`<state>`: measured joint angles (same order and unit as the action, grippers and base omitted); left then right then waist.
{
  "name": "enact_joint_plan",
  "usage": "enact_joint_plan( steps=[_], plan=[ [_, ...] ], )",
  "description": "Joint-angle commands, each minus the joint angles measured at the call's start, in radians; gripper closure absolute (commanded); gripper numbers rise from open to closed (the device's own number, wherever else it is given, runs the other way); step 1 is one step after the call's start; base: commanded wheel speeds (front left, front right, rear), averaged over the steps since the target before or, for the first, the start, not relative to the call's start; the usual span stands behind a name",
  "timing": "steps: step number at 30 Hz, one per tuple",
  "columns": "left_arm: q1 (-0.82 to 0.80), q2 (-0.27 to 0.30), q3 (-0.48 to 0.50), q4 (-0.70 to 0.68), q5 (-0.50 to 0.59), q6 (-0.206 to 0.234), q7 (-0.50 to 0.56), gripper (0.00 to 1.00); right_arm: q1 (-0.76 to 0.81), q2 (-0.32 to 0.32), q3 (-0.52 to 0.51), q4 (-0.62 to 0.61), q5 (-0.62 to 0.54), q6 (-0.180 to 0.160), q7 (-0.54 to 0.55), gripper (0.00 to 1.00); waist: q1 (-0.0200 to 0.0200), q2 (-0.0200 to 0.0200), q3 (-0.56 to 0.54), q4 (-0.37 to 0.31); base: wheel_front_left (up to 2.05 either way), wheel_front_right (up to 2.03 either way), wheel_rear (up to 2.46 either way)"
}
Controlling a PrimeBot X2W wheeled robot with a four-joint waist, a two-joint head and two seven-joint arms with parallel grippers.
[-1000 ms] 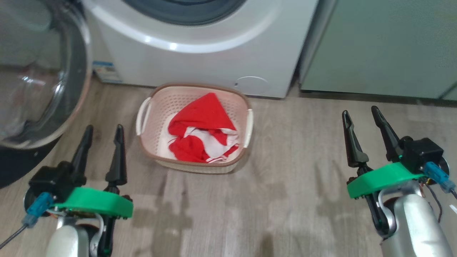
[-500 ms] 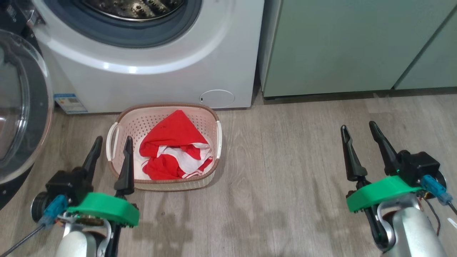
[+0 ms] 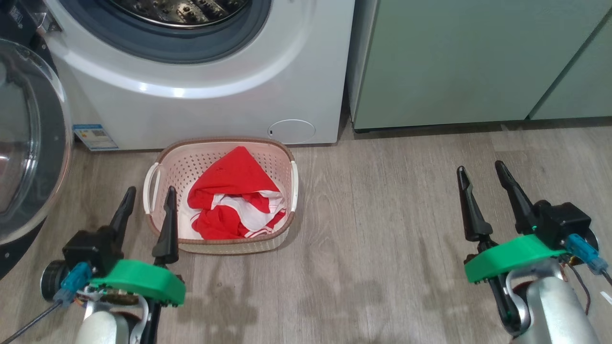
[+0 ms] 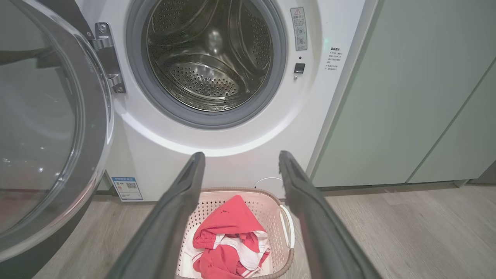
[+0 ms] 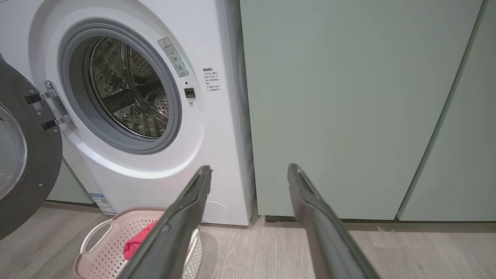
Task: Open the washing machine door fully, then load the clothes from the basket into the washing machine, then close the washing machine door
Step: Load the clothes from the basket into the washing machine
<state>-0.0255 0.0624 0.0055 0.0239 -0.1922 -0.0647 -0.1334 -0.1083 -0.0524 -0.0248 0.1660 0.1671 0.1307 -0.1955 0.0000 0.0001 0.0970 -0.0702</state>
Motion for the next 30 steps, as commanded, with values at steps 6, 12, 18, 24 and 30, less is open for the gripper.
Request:
enact_joint_plan(
  steps=[6,12,18,24,30],
  plan=[
    [-0.041,0.018,0.027,-0.023,-0.001,0.012,-0.007,0.00,-0.020,0.002,0.022,-0.034,0.006,0.000,-0.009,0.00,0.0000,-0.0001,0.001,0.003,0.00,0.00,0.00],
    [-0.041,0.019,0.022,-0.020,-0.011,0.012,-0.004,0.00,-0.022,0.002,0.022,-0.033,0.006,0.000,-0.009,0.00,0.0000,-0.0001,0.003,0.003,0.00,0.00,0.00],
    [-0.043,0.024,0.019,-0.022,-0.009,0.021,-0.005,0.00,-0.023,0.002,0.022,-0.032,0.006,0.000,-0.010,0.00,0.0000,-0.0001,0.005,0.002,0.00,0.00,0.00],
    [-0.043,0.027,0.013,-0.026,-0.001,0.029,-0.011,0.00,-0.024,0.002,0.021,-0.030,0.006,0.000,-0.011,0.00,0.0000,-0.0001,0.003,0.000,0.38,-0.88,0.50],
    [-0.040,0.030,0.006,-0.028,0.000,0.037,-0.010,0.00,-0.023,0.002,0.019,-0.028,0.008,0.000,-0.012,0.00,0.0000,-0.0001,0.001,-0.003,1.24,-1.75,0.51]
  ],
)
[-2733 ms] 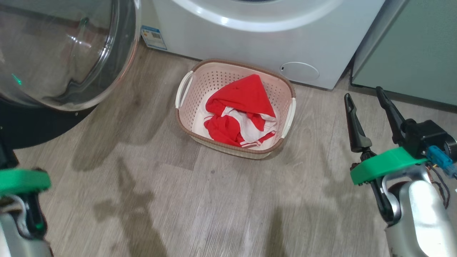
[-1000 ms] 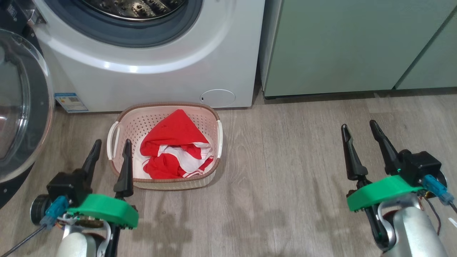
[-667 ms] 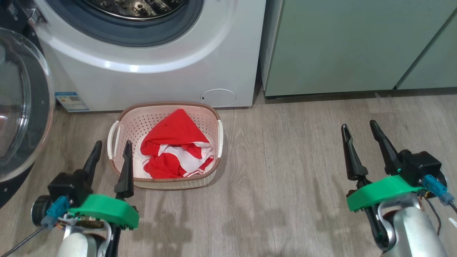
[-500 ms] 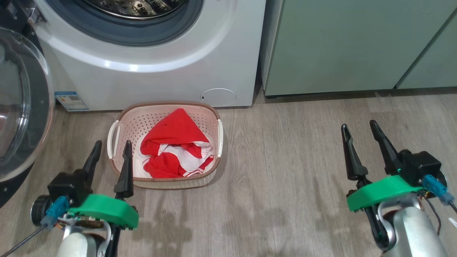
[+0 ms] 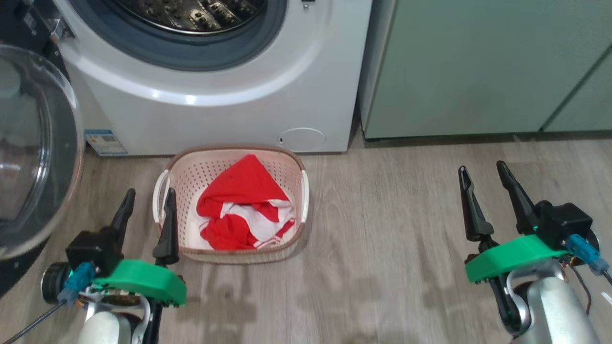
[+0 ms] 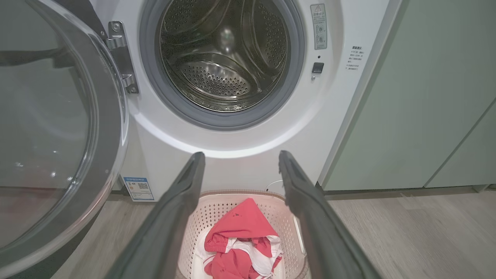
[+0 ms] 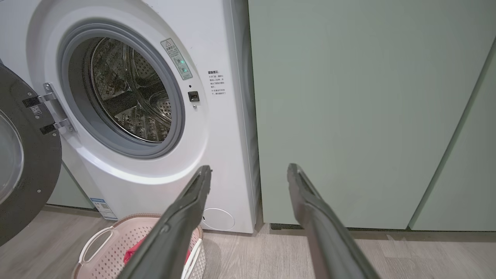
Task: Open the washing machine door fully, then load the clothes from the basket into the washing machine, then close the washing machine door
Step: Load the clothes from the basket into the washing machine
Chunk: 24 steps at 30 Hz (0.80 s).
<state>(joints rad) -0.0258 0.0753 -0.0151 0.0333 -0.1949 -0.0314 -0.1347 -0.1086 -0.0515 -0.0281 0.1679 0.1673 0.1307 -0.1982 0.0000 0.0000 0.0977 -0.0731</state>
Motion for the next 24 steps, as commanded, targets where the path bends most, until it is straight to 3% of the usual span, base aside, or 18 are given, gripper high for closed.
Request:
enact_joint_plan(
  steps=[1,13,24],
  plan=[
    [-0.040,0.018,0.026,-0.038,0.002,0.004,-0.009,0.00,-0.023,0.001,0.021,-0.030,0.008,0.000,-0.009,0.00,0.0000,0.0000,0.000,0.000,1.83,-2.25,0.42],
    [-0.043,0.021,0.012,-0.045,-0.008,0.005,-0.009,0.00,-0.026,0.001,0.021,-0.028,0.011,0.000,-0.007,0.00,0.0000,0.0000,0.003,0.000,1.68,-1.78,0.10],
    [-0.040,0.028,0.008,-0.048,-0.012,0.015,-0.018,0.00,-0.025,0.001,0.021,-0.021,0.011,0.000,-0.009,0.00,0.0000,0.0000,-0.007,-0.001,0.26,-0.26,0.00]
  ],
)
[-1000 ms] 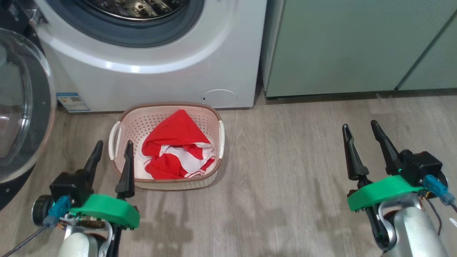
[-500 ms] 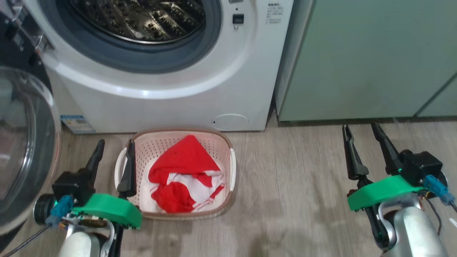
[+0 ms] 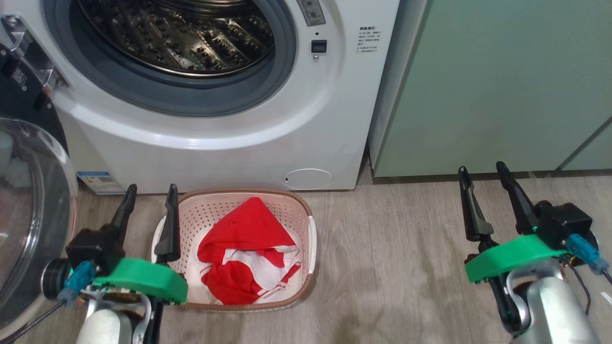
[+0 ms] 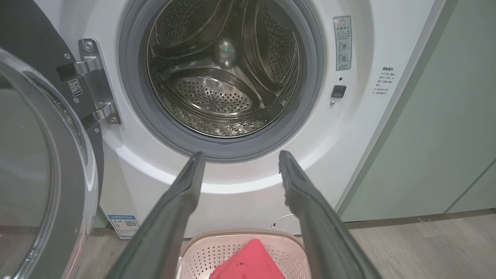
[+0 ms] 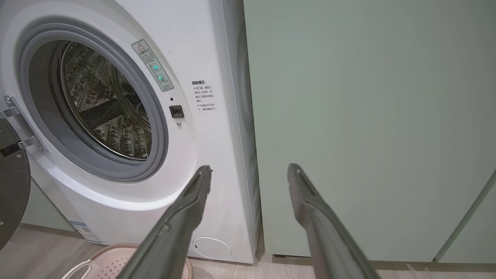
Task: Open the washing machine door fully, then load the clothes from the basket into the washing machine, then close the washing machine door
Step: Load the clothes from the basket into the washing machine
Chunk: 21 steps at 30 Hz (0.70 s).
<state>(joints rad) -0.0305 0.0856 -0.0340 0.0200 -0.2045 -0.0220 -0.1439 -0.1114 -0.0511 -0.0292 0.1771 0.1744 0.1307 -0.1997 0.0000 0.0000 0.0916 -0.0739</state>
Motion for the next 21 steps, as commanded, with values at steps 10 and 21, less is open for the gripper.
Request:
enact_joint_plan(
  steps=[10,21],
  plan=[
    [-0.034,0.022,0.022,-0.031,-0.009,0.010,-0.010,0.00,-0.022,0.001,0.020,-0.026,0.003,0.000,-0.005,0.00,0.0000,0.0000,-0.007,0.001,0.00,0.00,0.00],
    [-0.037,0.027,0.011,-0.029,-0.013,0.017,-0.010,0.00,-0.020,0.001,0.018,-0.026,0.003,0.000,-0.004,0.00,0.0000,0.0000,-0.007,0.006,0.00,0.00,0.00]
  ],
)
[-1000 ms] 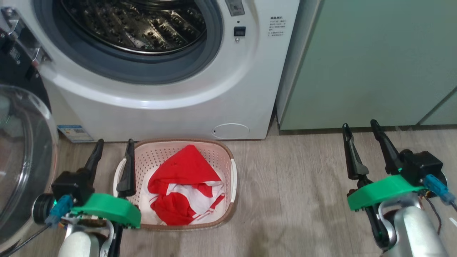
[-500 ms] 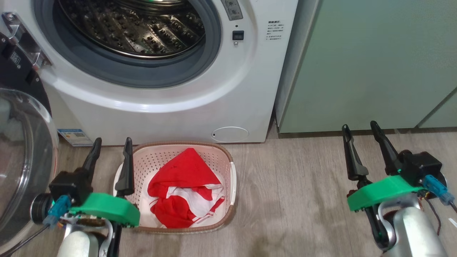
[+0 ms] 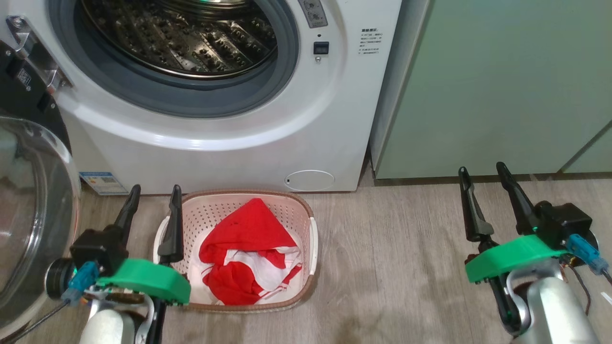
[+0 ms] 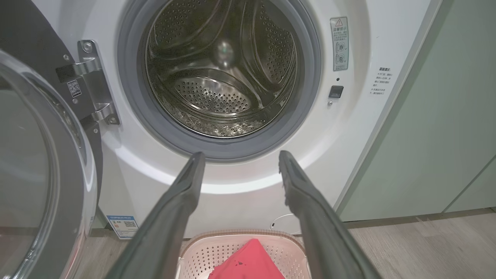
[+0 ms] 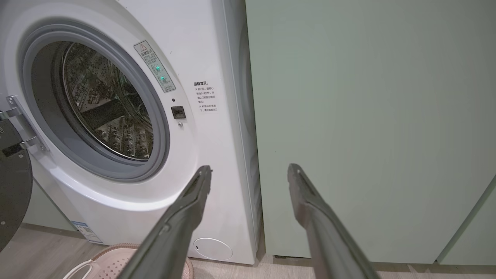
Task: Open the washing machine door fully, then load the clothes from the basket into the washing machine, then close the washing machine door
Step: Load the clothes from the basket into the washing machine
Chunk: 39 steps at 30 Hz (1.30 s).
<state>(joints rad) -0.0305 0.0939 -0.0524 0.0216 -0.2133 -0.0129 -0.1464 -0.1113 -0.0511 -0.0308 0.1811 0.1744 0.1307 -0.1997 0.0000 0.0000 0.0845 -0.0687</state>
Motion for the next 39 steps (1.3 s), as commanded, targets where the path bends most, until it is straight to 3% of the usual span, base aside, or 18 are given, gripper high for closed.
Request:
enact_joint_plan(
  steps=[1,9,16,31,39],
  plan=[
    [-0.037,0.019,0.029,-0.031,-0.005,0.009,-0.008,0.00,-0.020,0.001,0.020,-0.031,0.003,0.000,-0.003,0.00,0.0000,0.0000,0.001,0.001,0.00,0.00,0.00],
    [-0.065,0.025,0.015,-0.036,0.001,0.011,-0.007,0.00,-0.024,0.001,0.023,-0.047,0.005,0.000,-0.002,0.00,0.0000,0.0000,0.030,0.003,0.00,0.00,0.00],
    [-0.218,0.021,-0.038,0.039,0.003,-0.020,0.034,0.00,-0.060,0.001,0.021,-0.086,0.006,0.000,0.000,0.00,0.0000,0.0000,0.150,-0.001,0.00,0.00,0.00],
    [-0.643,-0.018,-0.133,0.676,-0.059,-0.087,0.129,0.00,-0.220,0.001,0.076,-0.115,0.041,0.000,-0.039,0.00,0.0000,0.0000,0.484,-0.080,0.00,0.00,0.00],
    [-0.800,0.005,-0.141,0.912,-0.063,-0.097,0.124,0.00,-0.289,0.001,0.110,-0.126,0.068,0.000,-0.054,0.00,0.0000,0.0000,0.645,-0.127,0.00,0.00,0.00]
  ],
)
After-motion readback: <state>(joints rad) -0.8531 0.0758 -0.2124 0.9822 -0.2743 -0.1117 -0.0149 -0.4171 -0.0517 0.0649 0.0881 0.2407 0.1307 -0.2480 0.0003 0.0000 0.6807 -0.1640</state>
